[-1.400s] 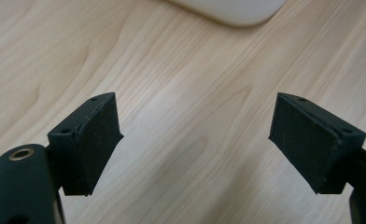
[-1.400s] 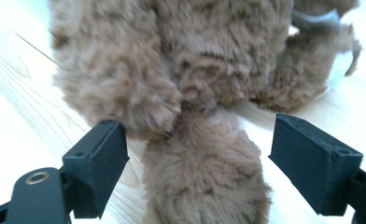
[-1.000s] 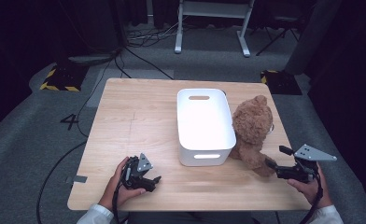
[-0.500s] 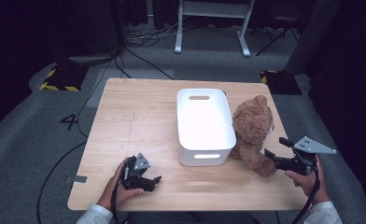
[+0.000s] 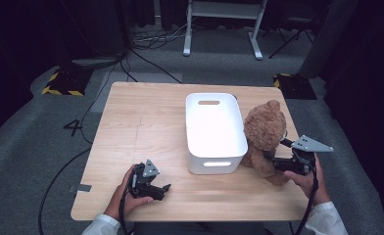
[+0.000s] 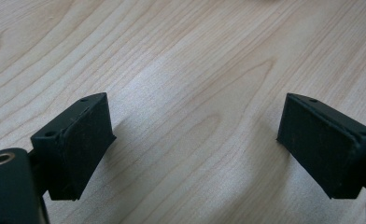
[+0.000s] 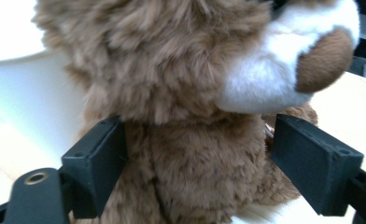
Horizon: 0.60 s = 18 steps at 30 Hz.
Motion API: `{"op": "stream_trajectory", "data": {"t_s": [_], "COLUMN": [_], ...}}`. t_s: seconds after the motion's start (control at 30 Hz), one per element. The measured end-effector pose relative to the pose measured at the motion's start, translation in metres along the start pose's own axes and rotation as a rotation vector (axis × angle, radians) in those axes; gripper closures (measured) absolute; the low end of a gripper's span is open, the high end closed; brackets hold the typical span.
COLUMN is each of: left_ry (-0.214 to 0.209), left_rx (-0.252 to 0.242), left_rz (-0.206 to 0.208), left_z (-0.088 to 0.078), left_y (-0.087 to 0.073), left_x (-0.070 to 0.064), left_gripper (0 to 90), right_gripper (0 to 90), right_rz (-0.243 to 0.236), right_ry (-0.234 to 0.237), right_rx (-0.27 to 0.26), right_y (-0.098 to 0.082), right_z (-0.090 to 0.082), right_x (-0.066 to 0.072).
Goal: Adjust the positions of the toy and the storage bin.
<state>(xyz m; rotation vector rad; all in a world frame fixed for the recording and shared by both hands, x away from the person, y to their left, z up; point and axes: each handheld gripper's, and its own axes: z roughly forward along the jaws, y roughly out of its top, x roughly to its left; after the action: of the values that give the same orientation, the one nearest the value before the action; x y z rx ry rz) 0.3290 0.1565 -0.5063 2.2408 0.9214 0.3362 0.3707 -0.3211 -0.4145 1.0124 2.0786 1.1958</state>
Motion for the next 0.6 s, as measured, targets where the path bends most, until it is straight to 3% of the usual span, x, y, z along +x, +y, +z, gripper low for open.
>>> {"op": "stream_trajectory", "data": {"t_s": [0.07, 0.23, 0.43, 0.6], "left_ry": [0.002, 0.005, 0.005, 0.007], "left_rx": [-0.001, -0.002, -0.002, -0.002], "left_rz": [0.0, -0.005, -0.005, -0.007], "left_z": [0.0, 0.0, 0.0, 0.0], "left_y": [0.0, 0.0, 0.0, 0.0], "left_x": [0.0, -0.001, -0.001, -0.001], "left_gripper": [10.4, 10.3, 10.3, 10.3], "right_gripper": [15.5, 16.1, 15.9, 15.2], "right_rz": [0.008, 0.051, 0.073, 0.102], "right_ry": [-0.014, 0.012, 0.085, 0.045], "right_rx": [0.012, -0.021, -0.05, -0.058], "right_y": [0.0, 0.003, 0.005, 0.009], "right_z": [0.005, 0.009, 0.003, 0.008], "right_x": [0.0, 0.0, 0.002, 0.009]}}
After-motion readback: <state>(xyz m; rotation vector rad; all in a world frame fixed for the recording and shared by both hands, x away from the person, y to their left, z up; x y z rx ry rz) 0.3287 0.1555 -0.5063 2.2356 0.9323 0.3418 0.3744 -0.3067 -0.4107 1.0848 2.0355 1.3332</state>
